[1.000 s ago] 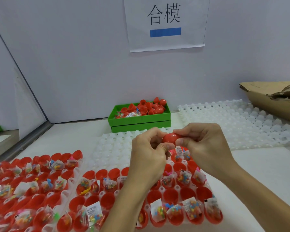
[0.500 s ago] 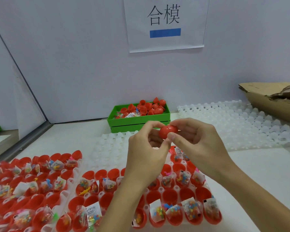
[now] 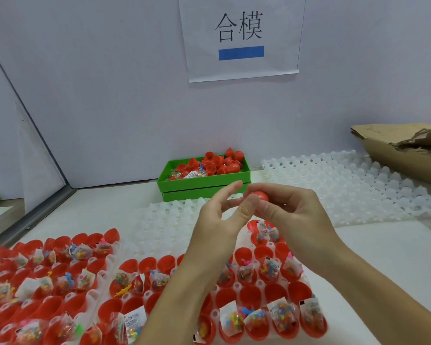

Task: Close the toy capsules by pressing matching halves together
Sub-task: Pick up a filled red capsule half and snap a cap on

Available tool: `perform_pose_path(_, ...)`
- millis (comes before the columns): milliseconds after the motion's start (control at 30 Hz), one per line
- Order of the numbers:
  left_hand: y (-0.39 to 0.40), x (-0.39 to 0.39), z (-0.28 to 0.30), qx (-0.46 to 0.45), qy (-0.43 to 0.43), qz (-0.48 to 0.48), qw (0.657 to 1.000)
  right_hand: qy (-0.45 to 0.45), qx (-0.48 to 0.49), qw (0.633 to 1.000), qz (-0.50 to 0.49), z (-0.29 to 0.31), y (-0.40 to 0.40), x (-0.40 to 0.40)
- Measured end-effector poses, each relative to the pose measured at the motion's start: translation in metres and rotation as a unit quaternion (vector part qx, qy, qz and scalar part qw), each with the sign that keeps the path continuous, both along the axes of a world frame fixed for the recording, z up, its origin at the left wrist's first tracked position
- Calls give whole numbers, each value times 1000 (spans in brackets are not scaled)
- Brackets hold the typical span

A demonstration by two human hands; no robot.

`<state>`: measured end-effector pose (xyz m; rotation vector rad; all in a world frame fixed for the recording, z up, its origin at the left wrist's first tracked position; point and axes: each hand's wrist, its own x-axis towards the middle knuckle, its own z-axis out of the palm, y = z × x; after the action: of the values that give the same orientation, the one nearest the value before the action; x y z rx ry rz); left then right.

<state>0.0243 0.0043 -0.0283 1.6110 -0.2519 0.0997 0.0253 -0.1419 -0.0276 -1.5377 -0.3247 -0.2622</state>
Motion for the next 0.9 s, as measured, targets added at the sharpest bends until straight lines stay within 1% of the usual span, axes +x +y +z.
perform_pose_path(67,-1,1,1,9,-2,19,1000,-16,17,999,32,-1,0,-1)
perform_pose_path(133,0,1,2,-9,14,19,1000,-26,34,998,41,-2,0,0)
perform_pose_path(233,0,0,2,-108,51,-75,990,-19,61,996,63,-4,0,2)
perform_pose_path(267,-2,-2,2,-134,50,-95,985,-16,62,996,66,-5,1,2)
perform_pose_path(300,-4,-3,2,-142,42,-97,984,-15,58,996,65,-5,2,2)
perform_pose_path(467,-11,-5,-4,-76,-30,-39,996,-26,54,996,63,-7,5,1)
perform_pose_path(567,-12,-7,-3,-74,-46,-40,995,-41,53,995,71,-5,4,-1)
perform_pose_path(700,-13,-6,-1,-119,-18,-61,991,-53,41,995,71,0,0,-2)
perform_pose_path(800,-9,-5,2,-148,34,-86,985,-58,2,997,46,0,-2,-2)
perform_pose_path(900,-1,-2,5,-150,62,-77,984,-76,-33,996,16,0,-3,-2)
